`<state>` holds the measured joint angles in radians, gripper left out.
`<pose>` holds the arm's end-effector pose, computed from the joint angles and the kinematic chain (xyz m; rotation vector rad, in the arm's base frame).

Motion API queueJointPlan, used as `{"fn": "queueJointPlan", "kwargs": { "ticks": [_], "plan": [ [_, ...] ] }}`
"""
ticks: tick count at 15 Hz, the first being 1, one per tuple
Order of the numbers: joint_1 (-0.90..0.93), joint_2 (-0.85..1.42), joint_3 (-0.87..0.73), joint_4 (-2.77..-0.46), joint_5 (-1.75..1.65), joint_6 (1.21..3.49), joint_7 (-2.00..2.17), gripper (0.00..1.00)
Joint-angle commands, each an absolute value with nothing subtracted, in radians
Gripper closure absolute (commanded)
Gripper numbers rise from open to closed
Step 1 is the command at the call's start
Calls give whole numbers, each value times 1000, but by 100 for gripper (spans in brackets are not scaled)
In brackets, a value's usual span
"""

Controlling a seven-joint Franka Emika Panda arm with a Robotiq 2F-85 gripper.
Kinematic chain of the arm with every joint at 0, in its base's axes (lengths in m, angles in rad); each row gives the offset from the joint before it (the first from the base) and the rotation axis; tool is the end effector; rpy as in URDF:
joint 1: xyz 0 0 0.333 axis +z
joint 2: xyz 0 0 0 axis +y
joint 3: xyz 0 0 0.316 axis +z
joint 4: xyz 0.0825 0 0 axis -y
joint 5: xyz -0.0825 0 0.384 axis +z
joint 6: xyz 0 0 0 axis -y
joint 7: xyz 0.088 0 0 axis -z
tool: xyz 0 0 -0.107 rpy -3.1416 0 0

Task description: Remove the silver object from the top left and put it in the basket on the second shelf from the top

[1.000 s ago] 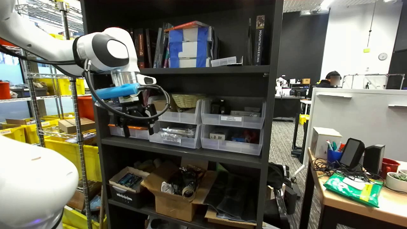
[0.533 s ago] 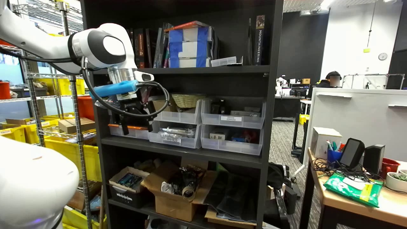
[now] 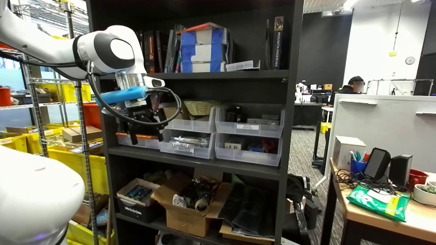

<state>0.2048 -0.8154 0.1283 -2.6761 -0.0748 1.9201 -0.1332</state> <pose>0.2972 0.0981 0.4762 2.9046 0.6686 0.1002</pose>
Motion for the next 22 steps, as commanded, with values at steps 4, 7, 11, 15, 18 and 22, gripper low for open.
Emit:
{"fn": "queueJointPlan", "kwargs": {
  "ticks": [4,7,11,15,18,22],
  "plan": [
    [227,-801,154,-2621,-94,1862,-169,0],
    [276,-801,131,-2585,-61,1845,-247,0],
    [353,-830,95,-2557,9,1947,-357,0],
    [401,-833,42,-2512,106,2071,-420,0],
    [457,-837,-6,-2483,207,2119,-497,0],
    [450,-832,5,-2470,227,2104,-508,0]
  ]
}}
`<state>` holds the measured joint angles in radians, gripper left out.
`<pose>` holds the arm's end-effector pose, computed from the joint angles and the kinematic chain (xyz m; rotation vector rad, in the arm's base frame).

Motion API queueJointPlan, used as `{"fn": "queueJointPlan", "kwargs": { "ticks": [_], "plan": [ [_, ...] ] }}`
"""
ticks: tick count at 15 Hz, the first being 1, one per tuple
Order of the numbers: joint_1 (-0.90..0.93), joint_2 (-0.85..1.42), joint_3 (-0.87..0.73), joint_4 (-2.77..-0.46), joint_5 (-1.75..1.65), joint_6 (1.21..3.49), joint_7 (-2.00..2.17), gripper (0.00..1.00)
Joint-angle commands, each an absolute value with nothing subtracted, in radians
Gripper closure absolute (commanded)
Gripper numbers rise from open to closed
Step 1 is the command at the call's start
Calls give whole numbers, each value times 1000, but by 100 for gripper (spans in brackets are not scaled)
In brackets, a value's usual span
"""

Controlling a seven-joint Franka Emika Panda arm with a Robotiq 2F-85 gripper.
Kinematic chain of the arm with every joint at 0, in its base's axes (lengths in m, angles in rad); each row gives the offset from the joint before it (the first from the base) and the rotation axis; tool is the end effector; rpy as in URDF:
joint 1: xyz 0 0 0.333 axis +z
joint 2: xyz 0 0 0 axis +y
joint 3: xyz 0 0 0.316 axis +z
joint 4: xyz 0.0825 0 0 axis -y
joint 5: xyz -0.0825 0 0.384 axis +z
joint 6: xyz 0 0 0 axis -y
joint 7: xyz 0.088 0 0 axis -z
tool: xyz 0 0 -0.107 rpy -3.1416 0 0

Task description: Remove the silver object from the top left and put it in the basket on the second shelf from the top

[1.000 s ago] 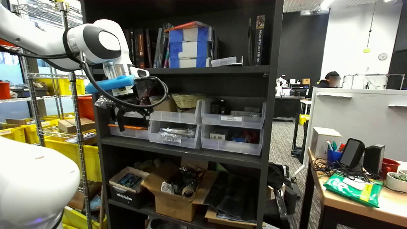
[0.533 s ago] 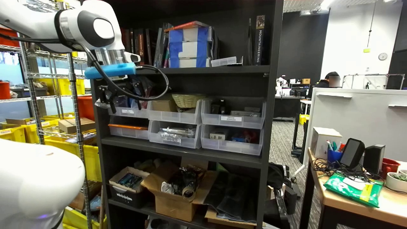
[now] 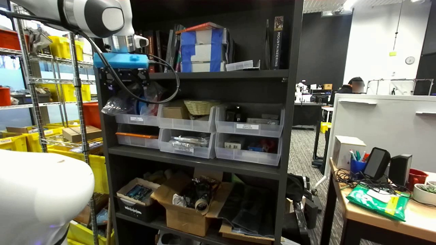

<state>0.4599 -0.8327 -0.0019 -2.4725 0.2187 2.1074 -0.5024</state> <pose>0.2982 0.1582 0.6078 -2.5796 -1.2356 -0.6874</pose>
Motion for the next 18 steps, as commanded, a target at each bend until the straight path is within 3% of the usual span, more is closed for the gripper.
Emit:
{"fn": "queueJointPlan", "kwargs": {
  "ticks": [1,18],
  "plan": [
    [448,-832,5,-2471,226,2104,-508,0],
    [623,-774,1,-2440,326,2301,-673,0]
  ]
}}
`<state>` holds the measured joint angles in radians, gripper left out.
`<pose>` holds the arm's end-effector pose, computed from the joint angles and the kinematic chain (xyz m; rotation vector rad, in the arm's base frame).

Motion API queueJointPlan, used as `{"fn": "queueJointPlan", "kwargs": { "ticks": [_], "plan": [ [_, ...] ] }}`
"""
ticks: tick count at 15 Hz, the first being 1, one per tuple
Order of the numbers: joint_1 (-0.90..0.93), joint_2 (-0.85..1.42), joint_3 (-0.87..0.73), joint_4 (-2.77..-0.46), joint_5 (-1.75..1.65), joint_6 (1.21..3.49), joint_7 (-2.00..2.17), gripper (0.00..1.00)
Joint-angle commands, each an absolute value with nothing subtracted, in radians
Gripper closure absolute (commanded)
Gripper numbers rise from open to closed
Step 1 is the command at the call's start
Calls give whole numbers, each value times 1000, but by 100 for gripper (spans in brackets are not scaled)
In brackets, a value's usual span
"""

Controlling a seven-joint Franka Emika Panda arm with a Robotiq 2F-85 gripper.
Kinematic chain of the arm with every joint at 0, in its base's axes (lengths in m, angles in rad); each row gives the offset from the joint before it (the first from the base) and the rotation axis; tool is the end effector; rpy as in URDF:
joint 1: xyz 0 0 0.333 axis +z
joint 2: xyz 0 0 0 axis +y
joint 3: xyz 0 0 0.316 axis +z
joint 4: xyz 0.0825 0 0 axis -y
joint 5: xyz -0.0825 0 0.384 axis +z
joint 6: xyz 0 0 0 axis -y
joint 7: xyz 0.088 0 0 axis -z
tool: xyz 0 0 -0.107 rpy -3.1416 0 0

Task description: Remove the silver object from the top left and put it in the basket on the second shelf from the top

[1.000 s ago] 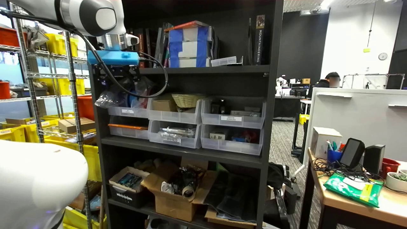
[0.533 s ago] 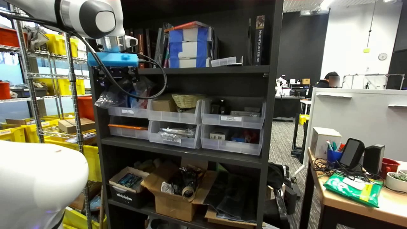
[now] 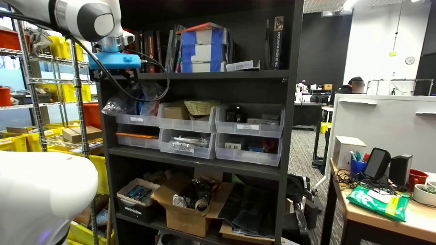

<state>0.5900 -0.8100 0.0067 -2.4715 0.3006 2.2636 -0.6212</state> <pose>0.2858 0.2043 0.6208 -2.3436 -1.4311 -0.8563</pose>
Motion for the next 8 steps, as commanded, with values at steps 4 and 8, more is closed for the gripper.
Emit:
{"fn": "queueJointPlan", "kwargs": {
  "ticks": [4,8],
  "plan": [
    [656,-753,-8,-2418,322,2344,-695,0],
    [680,-738,-24,-2391,326,2364,-723,0]
  ]
}}
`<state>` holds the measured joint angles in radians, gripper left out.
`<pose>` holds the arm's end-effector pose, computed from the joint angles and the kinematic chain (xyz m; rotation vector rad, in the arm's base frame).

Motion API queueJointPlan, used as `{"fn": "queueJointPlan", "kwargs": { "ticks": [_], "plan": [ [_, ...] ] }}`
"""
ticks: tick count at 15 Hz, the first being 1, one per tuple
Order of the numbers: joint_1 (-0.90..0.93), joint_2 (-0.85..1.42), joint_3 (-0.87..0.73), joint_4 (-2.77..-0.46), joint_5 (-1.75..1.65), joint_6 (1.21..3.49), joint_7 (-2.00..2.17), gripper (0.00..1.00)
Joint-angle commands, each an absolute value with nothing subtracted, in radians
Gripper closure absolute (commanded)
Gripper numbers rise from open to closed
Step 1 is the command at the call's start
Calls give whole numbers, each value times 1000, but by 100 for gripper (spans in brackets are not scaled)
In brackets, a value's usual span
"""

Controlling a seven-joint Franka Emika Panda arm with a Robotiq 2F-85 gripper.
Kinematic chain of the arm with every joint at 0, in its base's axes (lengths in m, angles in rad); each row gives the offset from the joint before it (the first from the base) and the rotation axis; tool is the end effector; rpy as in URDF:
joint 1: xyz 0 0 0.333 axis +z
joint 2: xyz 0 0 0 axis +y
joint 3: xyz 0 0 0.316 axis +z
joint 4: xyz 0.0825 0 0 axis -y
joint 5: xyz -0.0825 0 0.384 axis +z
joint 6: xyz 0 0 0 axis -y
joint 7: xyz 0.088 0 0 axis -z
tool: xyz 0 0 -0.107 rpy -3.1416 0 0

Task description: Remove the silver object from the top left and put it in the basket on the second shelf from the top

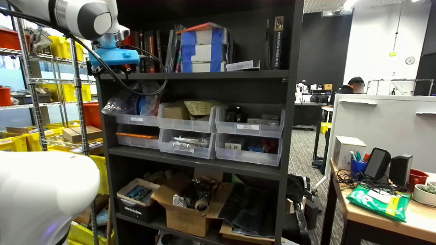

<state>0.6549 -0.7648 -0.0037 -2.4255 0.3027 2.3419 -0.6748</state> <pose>0.2889 0.2254 0.6388 -2.2402 -1.5182 -0.9613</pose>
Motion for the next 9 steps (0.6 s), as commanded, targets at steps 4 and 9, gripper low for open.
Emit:
{"fn": "queueJointPlan", "kwargs": {
  "ticks": [4,9],
  "plan": [
    [697,-723,-32,-2363,326,2369,-745,0],
    [735,-683,-28,-2304,338,2376,-779,0]
  ]
}}
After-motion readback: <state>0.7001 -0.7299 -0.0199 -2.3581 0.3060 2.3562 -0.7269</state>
